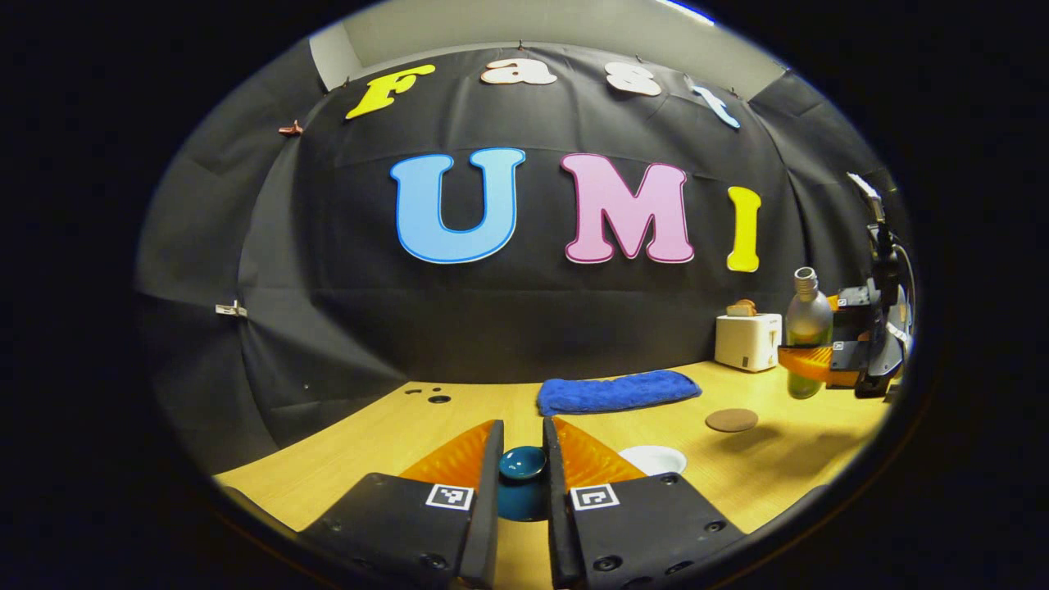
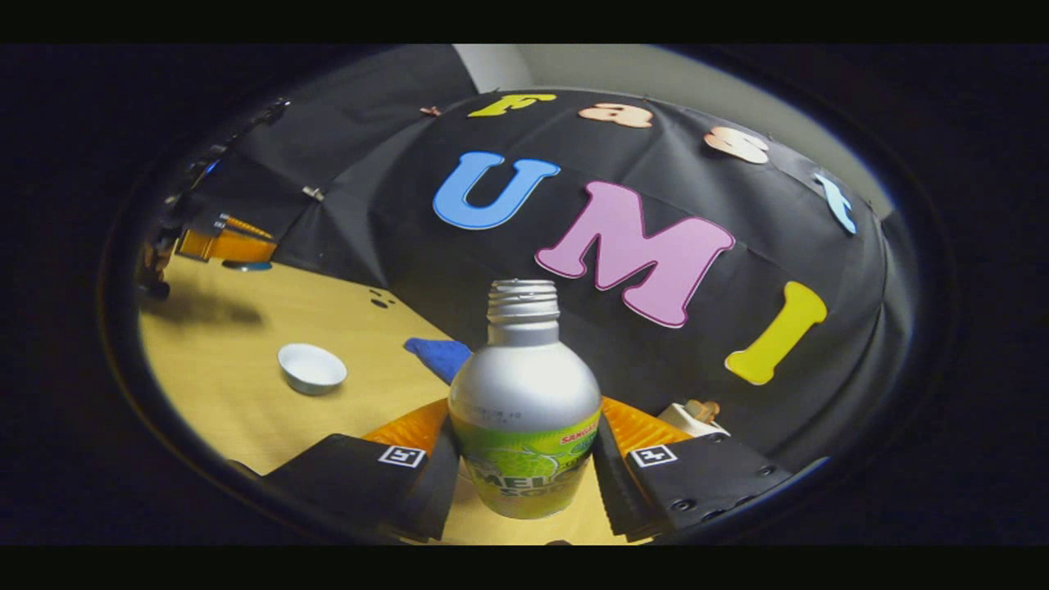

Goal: Open the teacup lid with one hand, grasp the water bottle and pour water into the teacup with the other hand; after pouring, place the water bottle on the coaster and then close the teacup lid.

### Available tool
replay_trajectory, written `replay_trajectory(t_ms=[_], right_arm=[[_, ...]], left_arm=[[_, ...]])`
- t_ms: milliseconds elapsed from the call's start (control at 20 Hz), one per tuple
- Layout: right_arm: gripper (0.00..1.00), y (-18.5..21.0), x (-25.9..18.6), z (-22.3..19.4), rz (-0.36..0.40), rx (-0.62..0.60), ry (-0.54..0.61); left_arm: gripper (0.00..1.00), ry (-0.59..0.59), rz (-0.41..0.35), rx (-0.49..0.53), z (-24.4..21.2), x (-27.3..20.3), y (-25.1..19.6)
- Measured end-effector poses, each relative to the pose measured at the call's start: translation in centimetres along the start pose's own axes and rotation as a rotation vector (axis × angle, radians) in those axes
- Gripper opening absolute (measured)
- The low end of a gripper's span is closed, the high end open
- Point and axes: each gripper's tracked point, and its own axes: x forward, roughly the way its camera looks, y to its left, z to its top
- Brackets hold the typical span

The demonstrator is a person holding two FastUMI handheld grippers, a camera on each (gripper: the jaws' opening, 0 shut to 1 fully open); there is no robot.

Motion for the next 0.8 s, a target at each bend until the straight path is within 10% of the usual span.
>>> replay_trajectory(t_ms=[550,800], right_arm=[[0.75,0.6,3.3,-3.5,0.078,0.667,0.042],[0.75,-0.7,6.0,-7.3,-0.012,0.582,0.090]], left_arm=[[0.29,0.010,-0.042,-0.078,-0.4,-1.1,-1.9],[0.29,0.026,-0.031,-0.051,-1.1,-1.0,-1.5]])
